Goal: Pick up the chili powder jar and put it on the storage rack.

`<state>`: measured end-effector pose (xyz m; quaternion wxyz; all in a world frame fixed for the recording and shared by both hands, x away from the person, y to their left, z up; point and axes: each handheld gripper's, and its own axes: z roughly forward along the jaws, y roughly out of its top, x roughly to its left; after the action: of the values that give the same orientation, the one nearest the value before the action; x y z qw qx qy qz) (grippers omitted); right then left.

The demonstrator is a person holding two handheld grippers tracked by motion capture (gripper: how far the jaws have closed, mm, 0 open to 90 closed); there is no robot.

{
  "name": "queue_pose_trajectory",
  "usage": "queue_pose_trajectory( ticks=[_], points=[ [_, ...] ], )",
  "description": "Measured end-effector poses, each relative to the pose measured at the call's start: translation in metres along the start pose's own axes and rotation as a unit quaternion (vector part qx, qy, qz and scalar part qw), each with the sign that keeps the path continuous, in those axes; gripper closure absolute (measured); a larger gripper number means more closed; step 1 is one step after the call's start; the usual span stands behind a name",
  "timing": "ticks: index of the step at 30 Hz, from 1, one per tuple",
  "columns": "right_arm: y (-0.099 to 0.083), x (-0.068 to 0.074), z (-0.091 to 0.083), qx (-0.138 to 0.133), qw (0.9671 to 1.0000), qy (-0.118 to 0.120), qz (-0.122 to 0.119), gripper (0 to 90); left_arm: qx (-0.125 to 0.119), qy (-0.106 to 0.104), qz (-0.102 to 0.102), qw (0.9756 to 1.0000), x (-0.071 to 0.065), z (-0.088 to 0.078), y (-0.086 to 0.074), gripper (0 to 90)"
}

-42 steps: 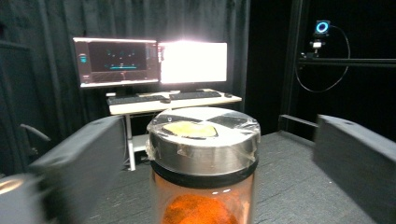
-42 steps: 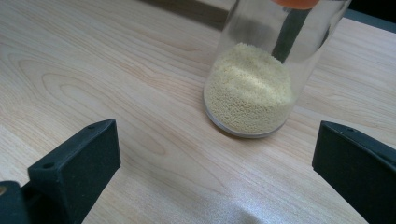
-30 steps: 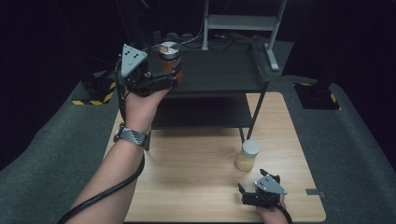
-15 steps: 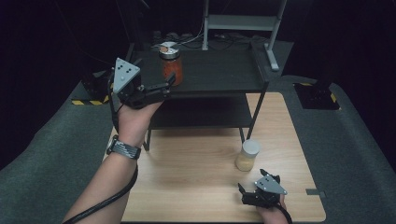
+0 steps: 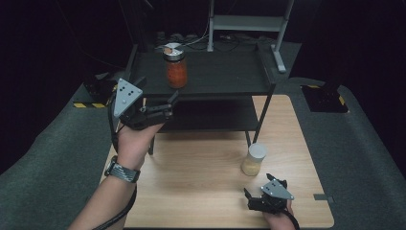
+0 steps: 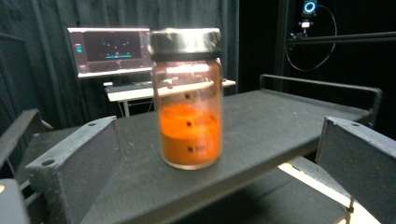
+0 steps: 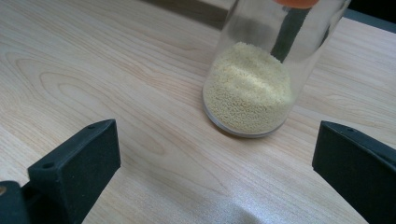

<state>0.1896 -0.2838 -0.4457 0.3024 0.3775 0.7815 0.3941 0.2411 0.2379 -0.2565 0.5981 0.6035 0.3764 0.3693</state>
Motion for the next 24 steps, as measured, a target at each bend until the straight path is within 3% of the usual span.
queue_pose_trajectory(
  ticks=[24],
  points=[
    [0.0,0.001,0.0,0.0,1.0,-0.001,-0.002,0.0,0.034,-0.014,0.006,0.9993,-0.007,-0.027,-0.063,0.3]
  ],
)
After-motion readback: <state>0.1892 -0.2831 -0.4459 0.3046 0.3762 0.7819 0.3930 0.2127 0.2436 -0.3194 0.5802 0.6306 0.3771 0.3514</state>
